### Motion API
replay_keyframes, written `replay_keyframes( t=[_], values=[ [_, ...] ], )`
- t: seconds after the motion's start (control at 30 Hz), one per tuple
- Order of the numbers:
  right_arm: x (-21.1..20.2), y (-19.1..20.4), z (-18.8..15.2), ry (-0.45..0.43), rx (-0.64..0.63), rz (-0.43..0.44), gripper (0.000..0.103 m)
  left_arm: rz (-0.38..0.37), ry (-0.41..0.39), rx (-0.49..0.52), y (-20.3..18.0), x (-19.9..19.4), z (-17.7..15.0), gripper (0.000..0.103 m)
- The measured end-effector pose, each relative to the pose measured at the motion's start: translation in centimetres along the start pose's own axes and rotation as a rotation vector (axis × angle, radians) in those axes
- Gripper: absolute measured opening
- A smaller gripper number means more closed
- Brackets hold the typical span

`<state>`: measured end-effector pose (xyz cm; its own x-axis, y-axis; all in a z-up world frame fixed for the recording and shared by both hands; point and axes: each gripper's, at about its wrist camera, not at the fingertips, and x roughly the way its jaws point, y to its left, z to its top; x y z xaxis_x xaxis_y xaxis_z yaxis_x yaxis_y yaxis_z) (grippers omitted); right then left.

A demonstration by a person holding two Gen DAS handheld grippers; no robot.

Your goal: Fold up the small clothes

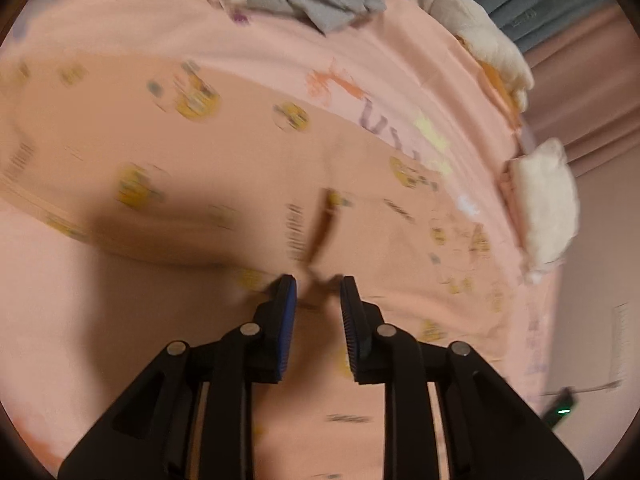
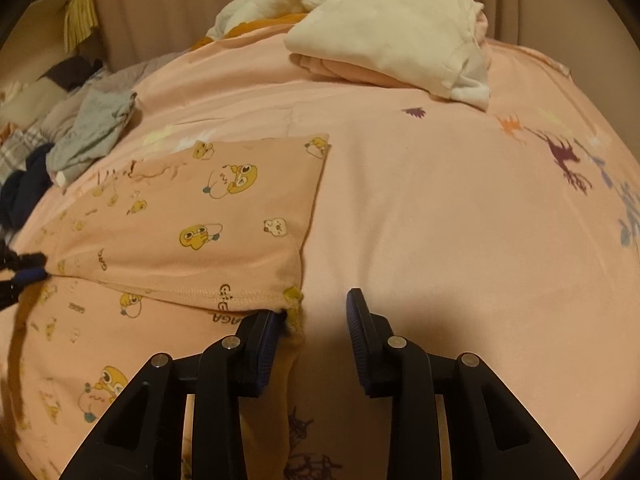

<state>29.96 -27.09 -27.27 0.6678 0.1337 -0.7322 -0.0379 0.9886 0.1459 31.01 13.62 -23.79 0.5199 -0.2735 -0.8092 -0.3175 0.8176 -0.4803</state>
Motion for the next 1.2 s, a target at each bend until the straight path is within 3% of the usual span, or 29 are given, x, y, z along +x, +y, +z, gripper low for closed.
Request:
replay_keyframes(
  t=[0.07, 0.17, 0.3, 0.33, 0.4, 0.43, 0.5, 0.67, 0.8, 0.93, 1.03, 1.1, 1.17, 1.2],
  values=[
    [-0.3, 0.3, -0.3, 0.001, -0.011, -0.021, 0.030, 0.027, -0.013, -0.012, 1.4, -1.1, 0.1, 0.025],
    [-0.8, 0.3, -0.7, -0.001, -0.004, -0.045, 0.030, 0.040, -0.001, -0.117, 5.0, -2.5, 0.5, 0.031],
    [-1.1, -1.5, -1.0, 0.000, 0.108, 0.033, 0.030, 0.022, -0.011, -0.237, 10.1, -5.1, 0.5, 0.032],
    [-1.3, -2.0, -1.2, -0.003, 0.131, 0.046, 0.028, 0.036, -0.027, -0.256, 11.2, -5.8, 0.4, 0.035],
    [-1.6, -2.2, -1.5, -0.004, 0.152, 0.024, 0.010, 0.055, -0.053, -0.301, 13.4, -7.3, 0.2, 0.039],
    [-1.7, -2.5, -1.7, -0.003, 0.165, -0.010, 0.001, 0.041, -0.058, -0.331, 14.5, -7.9, 0.1, 0.040],
    [-2.0, -3.3, -2.2, -0.003, 0.212, 0.016, 0.000, -0.020, -0.066, -0.413, 16.6, -8.9, -0.1, 0.042],
    [-2.5, -3.5, -3.0, -0.005, 0.216, 0.043, 0.000, -0.101, -0.162, -0.559, 20.3, -11.1, 0.3, 0.064],
    [-2.4, -2.9, -2.9, -0.007, 0.193, 0.014, 0.000, -0.139, -0.252, -0.668, 23.1, -11.9, 1.2, 0.071],
    [-2.4, -3.0, -3.0, -0.015, 0.193, 0.015, 0.000, -0.176, -0.349, -0.779, 25.5, -12.1, 2.7, 0.072],
    [-2.4, -3.3, -3.1, -0.020, 0.206, 0.031, 0.000, -0.104, -0.431, -0.773, 26.2, -12.4, 4.7, 0.068],
    [-2.4, -3.3, -3.2, -0.023, 0.211, 0.037, 0.000, -0.030, -0.469, -0.741, 26.3, -12.5, 5.6, 0.059],
    [-2.4, -3.3, -3.3, -0.025, 0.212, 0.038, 0.000, 0.117, -0.488, -0.682, 25.8, -12.5, 6.7, 0.026],
    [-2.4, -3.2, -3.3, -0.026, 0.210, 0.037, 0.000, 0.202, -0.493, -0.637, 25.3, -12.5, 7.2, 0.019]
  ],
)
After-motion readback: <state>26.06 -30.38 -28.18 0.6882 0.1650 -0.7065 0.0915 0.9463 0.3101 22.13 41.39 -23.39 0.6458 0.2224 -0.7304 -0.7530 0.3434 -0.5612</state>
